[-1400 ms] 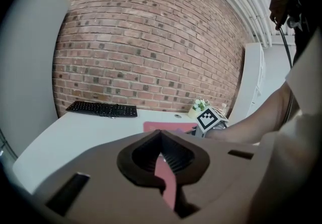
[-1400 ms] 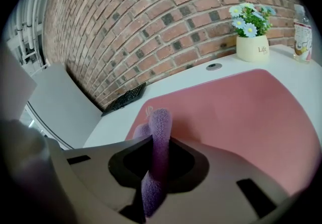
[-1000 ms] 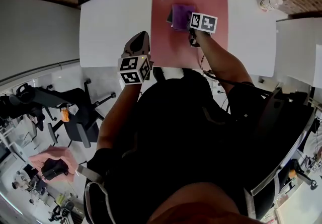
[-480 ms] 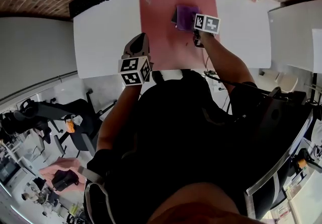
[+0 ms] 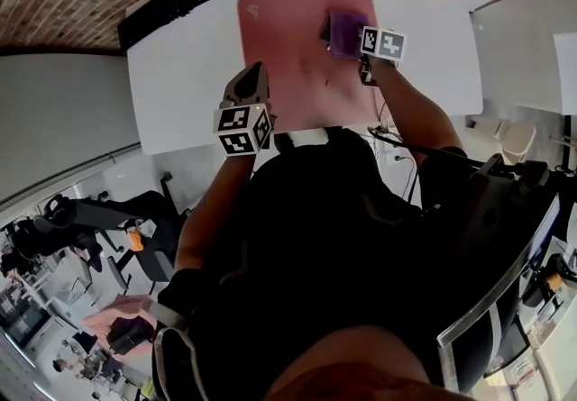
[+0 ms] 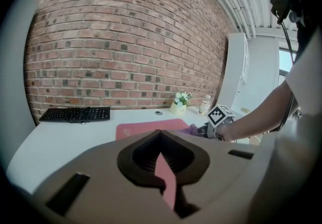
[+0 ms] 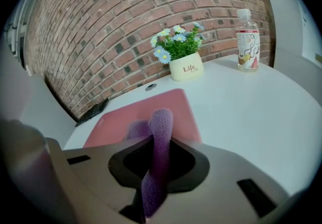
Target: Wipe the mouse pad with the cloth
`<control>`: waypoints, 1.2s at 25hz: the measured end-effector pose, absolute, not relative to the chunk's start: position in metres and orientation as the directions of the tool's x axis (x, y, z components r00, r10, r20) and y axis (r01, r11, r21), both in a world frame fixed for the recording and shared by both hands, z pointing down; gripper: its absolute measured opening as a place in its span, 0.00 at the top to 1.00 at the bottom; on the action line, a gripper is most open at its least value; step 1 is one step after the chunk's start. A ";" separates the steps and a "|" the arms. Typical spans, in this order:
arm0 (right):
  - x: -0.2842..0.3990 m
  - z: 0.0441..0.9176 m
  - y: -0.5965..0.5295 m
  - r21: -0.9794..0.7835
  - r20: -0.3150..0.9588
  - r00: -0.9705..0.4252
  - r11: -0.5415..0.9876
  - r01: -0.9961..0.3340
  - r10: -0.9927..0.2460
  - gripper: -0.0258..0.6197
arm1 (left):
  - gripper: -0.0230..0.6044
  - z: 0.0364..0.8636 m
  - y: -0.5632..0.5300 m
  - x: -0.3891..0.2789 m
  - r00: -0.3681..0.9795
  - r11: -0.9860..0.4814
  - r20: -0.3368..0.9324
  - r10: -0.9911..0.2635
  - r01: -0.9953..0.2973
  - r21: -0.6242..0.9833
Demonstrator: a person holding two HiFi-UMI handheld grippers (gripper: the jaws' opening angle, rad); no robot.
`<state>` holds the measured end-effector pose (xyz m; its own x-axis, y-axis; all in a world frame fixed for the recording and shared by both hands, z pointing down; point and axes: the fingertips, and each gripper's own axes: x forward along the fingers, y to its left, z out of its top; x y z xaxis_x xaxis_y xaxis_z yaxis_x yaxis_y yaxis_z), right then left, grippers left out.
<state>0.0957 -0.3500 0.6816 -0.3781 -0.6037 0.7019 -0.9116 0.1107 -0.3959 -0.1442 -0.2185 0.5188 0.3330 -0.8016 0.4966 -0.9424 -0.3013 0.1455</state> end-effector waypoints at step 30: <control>0.227 0.596 -0.400 -0.152 0.653 -0.157 0.074 -0.986 -0.741 0.87 | 0.96 0.501 -0.256 -0.093 0.440 -0.417 0.458 -0.772 -0.895 0.157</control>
